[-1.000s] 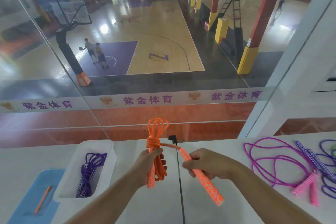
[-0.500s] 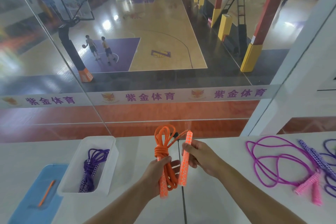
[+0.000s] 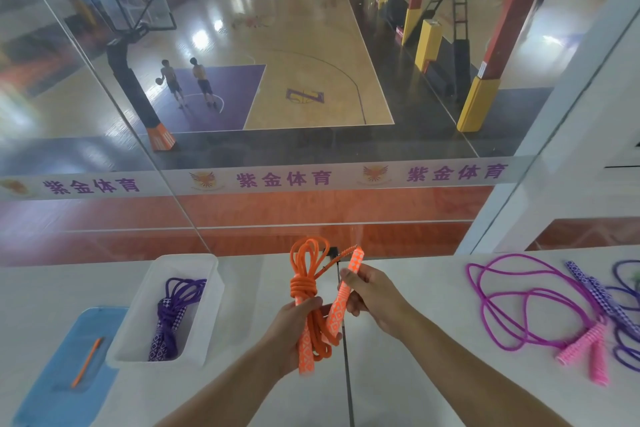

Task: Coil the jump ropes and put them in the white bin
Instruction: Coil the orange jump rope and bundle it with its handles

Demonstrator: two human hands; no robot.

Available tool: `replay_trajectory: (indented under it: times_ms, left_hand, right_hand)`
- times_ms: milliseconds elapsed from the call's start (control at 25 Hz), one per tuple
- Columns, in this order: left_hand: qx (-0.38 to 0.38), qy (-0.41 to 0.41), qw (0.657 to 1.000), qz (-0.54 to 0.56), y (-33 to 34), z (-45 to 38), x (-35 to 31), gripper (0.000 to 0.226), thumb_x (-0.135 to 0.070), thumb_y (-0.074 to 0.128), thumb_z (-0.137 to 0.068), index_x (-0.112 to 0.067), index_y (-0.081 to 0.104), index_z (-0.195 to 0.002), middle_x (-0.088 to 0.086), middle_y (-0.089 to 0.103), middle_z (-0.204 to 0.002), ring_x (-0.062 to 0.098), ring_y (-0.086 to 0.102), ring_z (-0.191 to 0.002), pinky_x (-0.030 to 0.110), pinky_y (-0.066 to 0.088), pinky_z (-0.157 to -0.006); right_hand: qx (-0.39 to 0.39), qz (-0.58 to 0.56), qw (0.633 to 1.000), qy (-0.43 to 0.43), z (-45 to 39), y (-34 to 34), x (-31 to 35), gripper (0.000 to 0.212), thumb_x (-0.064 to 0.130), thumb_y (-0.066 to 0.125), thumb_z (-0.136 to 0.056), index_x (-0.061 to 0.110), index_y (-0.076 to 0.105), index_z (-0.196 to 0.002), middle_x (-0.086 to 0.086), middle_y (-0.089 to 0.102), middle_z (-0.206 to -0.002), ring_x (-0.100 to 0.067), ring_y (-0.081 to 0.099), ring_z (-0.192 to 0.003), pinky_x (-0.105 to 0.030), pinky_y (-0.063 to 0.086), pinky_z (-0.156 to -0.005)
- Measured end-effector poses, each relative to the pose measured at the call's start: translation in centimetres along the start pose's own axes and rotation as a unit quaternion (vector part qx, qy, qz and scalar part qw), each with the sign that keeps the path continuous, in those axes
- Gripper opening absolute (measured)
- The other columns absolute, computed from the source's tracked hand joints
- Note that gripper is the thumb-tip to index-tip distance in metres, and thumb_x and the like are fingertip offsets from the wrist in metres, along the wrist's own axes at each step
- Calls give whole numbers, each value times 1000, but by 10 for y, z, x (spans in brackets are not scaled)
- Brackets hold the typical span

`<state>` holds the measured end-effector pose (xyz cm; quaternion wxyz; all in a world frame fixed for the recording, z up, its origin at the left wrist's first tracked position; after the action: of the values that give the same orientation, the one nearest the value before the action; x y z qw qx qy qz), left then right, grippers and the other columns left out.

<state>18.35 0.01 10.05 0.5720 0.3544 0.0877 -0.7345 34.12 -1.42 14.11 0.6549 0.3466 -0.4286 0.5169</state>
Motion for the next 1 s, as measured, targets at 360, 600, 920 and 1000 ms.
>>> replay_trajectory:
  times_ms: [360,600,920,1000]
  left_hand:
    - [32,6,999,-4,4,0,-5,19,-3,56,-96,4,55,-114,30,71,-106,44,68,-102,65,49,-97]
    - [59,-5,998,21,9,5,1,29,-7,49,-102,3,52,-129,25,70,-119,38,69,-111,69,47,-97]
    - [89,-21,995,38,4,-2,-3,22,-5,53,-93,-7,55,-115,29,67,-116,40,65,-116,68,36,-108]
    - [85,-29,995,35,2,-3,-2,36,-9,65,-81,-8,55,-116,25,64,-107,38,61,-105,61,33,-112]
  right_hand:
    - [-34,-47,998,34,-5,-10,-2,27,30,57,-101,4,62,-95,-8,65,-69,-17,59,-53,-27,51,-56]
    - [-12,-42,999,21,-3,-6,6,27,30,58,-100,4,62,-95,-9,66,-70,-19,62,-57,-30,55,-60]
    - [-33,-3,999,6,-5,-10,7,29,34,59,-98,5,62,-100,-11,69,-73,-21,65,-59,-31,58,-64]
    - [-27,-2,1000,-3,-5,-8,9,31,34,59,-98,3,62,-100,-11,69,-74,-22,65,-60,-31,58,-63]
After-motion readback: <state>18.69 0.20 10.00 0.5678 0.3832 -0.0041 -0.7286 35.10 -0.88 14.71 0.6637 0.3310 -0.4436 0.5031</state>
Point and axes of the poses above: each hand's wrist, its own z-axis away from the middle knuckle, its own y-axis out of the palm, x = y × z, the point moved 8 cm from there along -z, towards the middle knuckle
